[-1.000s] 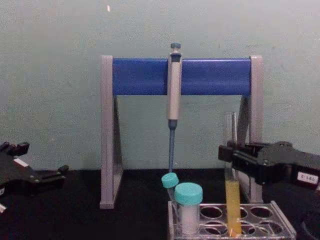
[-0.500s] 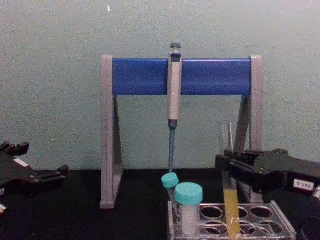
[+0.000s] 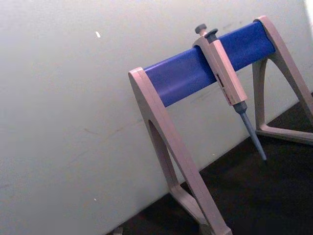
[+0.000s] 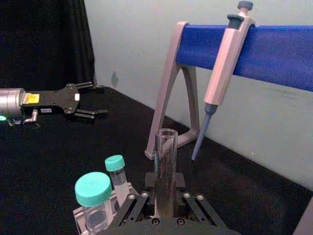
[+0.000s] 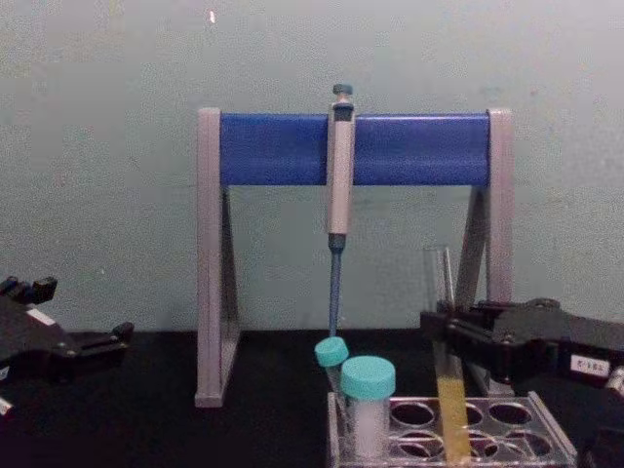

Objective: Pick up the test tube from the test tube rack, shake it, then place it back into the test tube rack.

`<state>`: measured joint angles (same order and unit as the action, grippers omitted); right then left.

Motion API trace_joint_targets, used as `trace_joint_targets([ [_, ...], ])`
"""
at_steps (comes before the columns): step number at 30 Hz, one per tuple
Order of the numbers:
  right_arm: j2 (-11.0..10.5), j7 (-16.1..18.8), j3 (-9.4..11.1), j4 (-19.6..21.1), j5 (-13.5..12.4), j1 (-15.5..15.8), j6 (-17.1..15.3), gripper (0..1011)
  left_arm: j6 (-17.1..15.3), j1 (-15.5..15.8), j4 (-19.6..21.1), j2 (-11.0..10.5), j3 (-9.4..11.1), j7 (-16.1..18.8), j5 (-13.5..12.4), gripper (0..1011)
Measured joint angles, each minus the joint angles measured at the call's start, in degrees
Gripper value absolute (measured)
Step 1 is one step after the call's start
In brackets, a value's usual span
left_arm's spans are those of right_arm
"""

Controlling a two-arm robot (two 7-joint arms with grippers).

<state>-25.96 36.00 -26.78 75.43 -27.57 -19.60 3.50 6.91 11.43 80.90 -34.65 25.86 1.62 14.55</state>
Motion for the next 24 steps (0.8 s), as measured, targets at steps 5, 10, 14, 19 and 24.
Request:
trace_joint_targets([
  [5,-0.07,-0.23,-0.17,-0.13,0.00,-0.23,-0.81,222,0.00,0.00,0.00,0.00,0.00,0.00,0.00,1001],
  [10,-0.10,-0.32,-0.19,-0.14,-0.03,-0.26,-0.98,222,0.00,0.00,0.00,0.00,0.00,0.00,0.00,1001],
  [14,-0.17,-0.34,-0.20,-0.06,-0.03,-0.26,-1.02,221,0.00,0.00,0.00,0.00,0.00,0.00,0.00,1001],
  [19,-0.18,-0.35,-0.21,-0.04,-0.01,-0.26,-1.02,221,0.00,0.00,0.00,0.00,0.00,0.00,0.00,1001],
  [24,-0.16,-0.37,-0.20,-0.01,0.00,-0.24,-1.03,221,0.00,0.01,0.00,0.00,0.00,0.00,0.00,1001],
])
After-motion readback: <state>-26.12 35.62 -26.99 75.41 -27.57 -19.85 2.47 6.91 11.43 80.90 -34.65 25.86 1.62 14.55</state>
